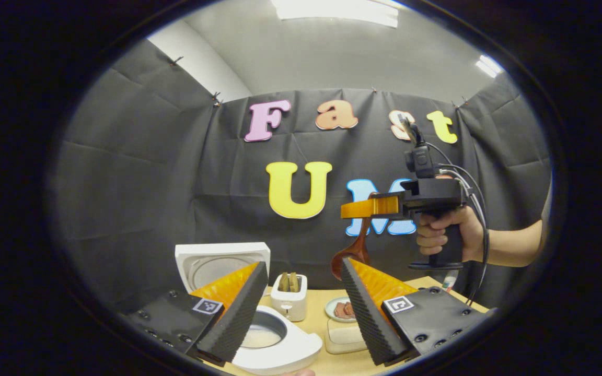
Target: Close the left gripper, press the button to open the rice cooker; take a wooden spoon from the chopstick holder with the right hand, scoop a spoonful of rice and pour it into the rice cooker, then put the wooden spoon back into the chopstick holder.
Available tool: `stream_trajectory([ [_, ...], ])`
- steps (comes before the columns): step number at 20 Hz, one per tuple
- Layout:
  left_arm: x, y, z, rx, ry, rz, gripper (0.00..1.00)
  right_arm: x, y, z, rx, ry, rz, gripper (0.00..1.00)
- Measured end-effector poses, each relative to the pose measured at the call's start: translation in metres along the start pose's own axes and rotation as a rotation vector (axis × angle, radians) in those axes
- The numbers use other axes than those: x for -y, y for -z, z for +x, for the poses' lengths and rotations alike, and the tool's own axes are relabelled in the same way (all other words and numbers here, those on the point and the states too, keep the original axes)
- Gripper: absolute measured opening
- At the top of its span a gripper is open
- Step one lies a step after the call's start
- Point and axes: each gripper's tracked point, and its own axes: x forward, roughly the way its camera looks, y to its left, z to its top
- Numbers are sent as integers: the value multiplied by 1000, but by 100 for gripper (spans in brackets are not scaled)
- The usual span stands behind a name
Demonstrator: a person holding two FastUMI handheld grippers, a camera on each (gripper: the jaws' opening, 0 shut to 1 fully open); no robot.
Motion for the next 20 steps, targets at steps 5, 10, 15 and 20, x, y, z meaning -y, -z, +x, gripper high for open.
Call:
stream_trajectory([
  [5, 23, 1, 21, -2, 72, -3, 99, 54, -6, -43, 26, 122, 49, 18],
  [10, 46, 5, 37, -13, 134, 6, 99, 105, -11, -81, 50, 259, 104, 18],
  [15, 68, 5, 49, -8, 191, -2, 99, 149, -1, -121, 75, 386, 159, 18],
  [20, 81, 13, 58, -26, 217, 5, 98, 182, 10, -151, 85, 466, 214, 18],
])
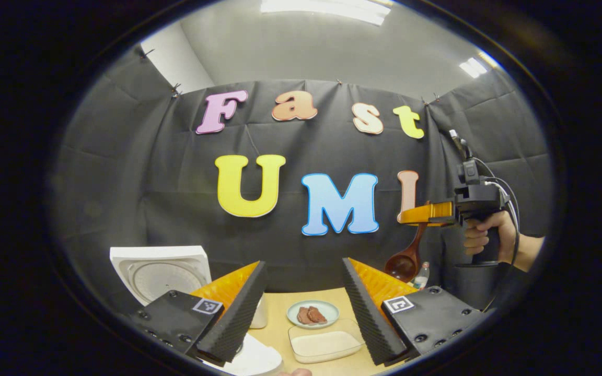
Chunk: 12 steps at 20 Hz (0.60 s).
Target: Close the left gripper, press the button to open the rice cooker; take a wooden spoon from the chopstick holder with the right hand, scoop a spoonful of rice and pour it into the rice cooker, then put the wooden spoon back into the chopstick holder.
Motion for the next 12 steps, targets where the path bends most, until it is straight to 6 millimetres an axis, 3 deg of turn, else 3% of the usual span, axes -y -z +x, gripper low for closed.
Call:
stream_trajectory([
  [12, 18, 3, 22, -14, 2, 9, 94, 62, 29, -4, -34, 119, 52, 18],
])
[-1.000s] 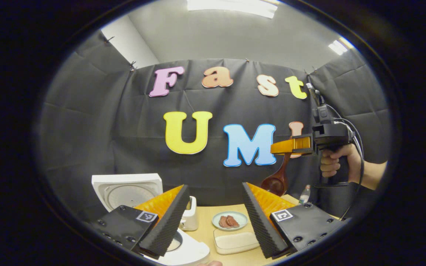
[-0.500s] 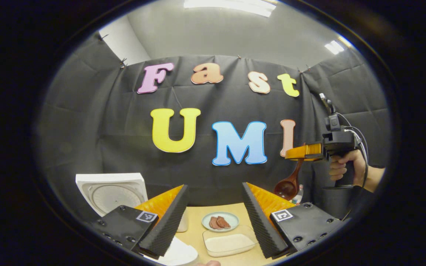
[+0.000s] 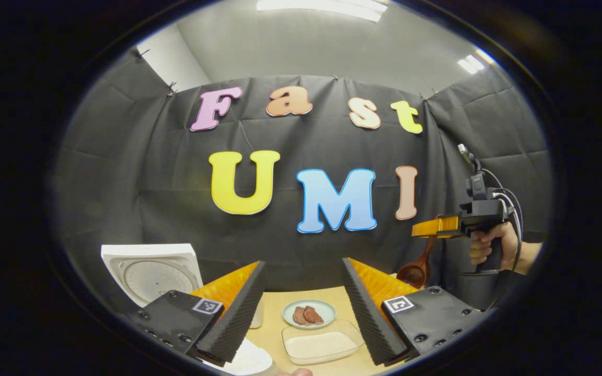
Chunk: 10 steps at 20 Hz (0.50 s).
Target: Close the left gripper, press the button to open the rice cooker; take a wooden spoon from the chopstick holder with the right hand, scoop a spoonful of rice and pour it into the rice cooker, then put the wooden spoon back into the chopstick holder.
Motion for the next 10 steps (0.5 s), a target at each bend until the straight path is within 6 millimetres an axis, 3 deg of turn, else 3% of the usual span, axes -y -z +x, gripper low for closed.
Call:
stream_trajectory([
  [10, 4, 4, 7, -11, -34, 29, 94, 40, 46, 11, -73, 79, 26, 18],
])
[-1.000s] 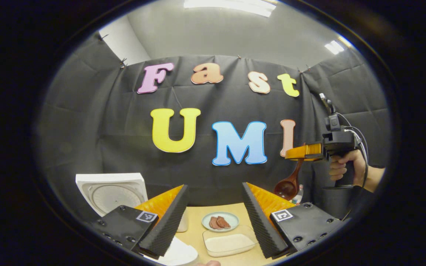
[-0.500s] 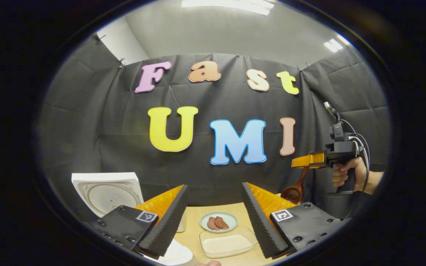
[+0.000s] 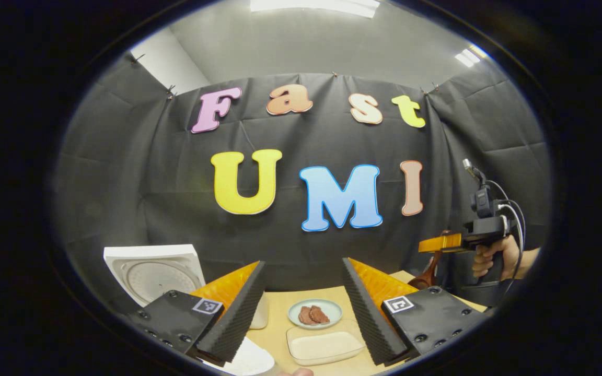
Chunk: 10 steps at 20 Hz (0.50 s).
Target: Close the left gripper, press the button to open the rice cooker; take a wooden spoon from the chopstick holder with the right hand, scoop a spoonful of rice and pour it into the rice cooker, then put the wooden spoon back into the chopstick holder.
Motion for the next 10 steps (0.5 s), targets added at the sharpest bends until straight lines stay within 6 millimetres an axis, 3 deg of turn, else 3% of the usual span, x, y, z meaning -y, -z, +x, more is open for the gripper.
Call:
stream_trajectory([
  [10, -2, 3, -10, -28, -26, 15, 94, 27, 58, 22, -79, 64, 41, 18],
])
